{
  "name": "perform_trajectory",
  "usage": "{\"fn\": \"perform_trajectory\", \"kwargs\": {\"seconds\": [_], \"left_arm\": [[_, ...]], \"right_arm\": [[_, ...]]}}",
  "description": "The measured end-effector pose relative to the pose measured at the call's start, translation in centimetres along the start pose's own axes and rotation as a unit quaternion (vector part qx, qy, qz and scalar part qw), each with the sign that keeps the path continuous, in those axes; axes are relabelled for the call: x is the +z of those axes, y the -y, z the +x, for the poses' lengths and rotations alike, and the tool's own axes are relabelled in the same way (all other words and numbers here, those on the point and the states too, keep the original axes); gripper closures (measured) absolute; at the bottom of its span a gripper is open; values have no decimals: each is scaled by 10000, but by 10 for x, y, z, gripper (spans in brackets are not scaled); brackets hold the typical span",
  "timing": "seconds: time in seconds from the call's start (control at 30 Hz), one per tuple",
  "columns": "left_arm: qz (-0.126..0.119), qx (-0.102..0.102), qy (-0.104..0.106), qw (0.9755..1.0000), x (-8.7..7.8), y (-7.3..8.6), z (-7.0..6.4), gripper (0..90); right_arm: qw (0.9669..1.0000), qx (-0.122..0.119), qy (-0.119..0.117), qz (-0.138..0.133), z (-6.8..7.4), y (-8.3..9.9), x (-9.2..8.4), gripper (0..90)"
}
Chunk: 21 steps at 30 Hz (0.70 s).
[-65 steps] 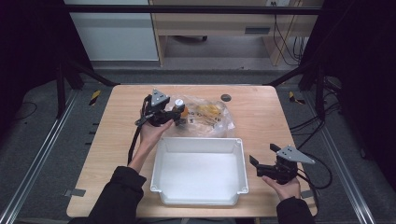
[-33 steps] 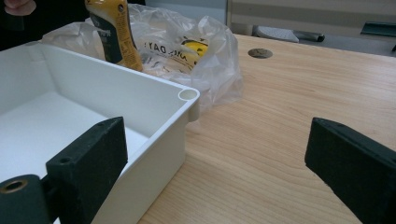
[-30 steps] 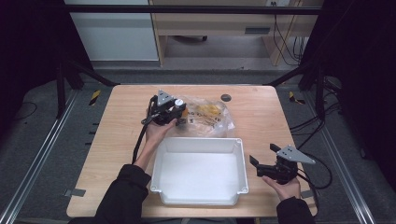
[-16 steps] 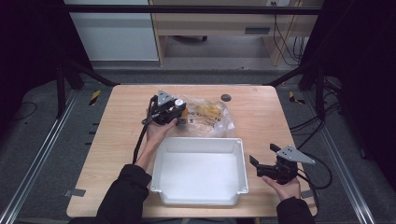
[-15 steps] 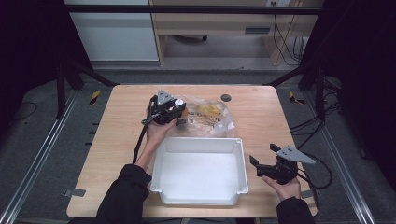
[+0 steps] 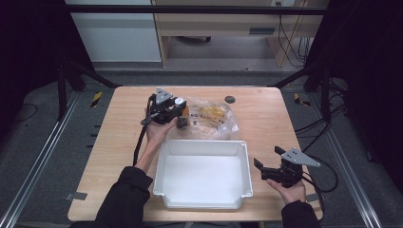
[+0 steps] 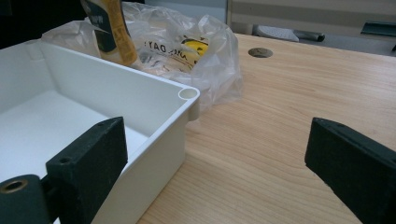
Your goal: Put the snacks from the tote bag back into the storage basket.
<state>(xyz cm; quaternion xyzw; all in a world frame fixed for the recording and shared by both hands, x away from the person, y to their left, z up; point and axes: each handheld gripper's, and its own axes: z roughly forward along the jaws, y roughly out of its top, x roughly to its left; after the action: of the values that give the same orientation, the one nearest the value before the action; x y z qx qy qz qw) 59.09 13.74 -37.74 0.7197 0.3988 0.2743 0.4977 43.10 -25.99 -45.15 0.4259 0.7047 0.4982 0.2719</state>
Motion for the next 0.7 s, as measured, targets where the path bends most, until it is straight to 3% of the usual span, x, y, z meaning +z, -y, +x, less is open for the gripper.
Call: {"fn": "perform_trajectory", "kwargs": {"seconds": [0.23, 0.7], "left_arm": [[-179, 81, -46, 9998, -15, -16, -4, 589], [-437, 41, -11, 9990, -34, -35, -7, 590]], "right_arm": [[10000, -9, 12, -4, 0, 0, 0, 60], [10000, -19, 10, -5, 1, 0, 0, 60]]}}
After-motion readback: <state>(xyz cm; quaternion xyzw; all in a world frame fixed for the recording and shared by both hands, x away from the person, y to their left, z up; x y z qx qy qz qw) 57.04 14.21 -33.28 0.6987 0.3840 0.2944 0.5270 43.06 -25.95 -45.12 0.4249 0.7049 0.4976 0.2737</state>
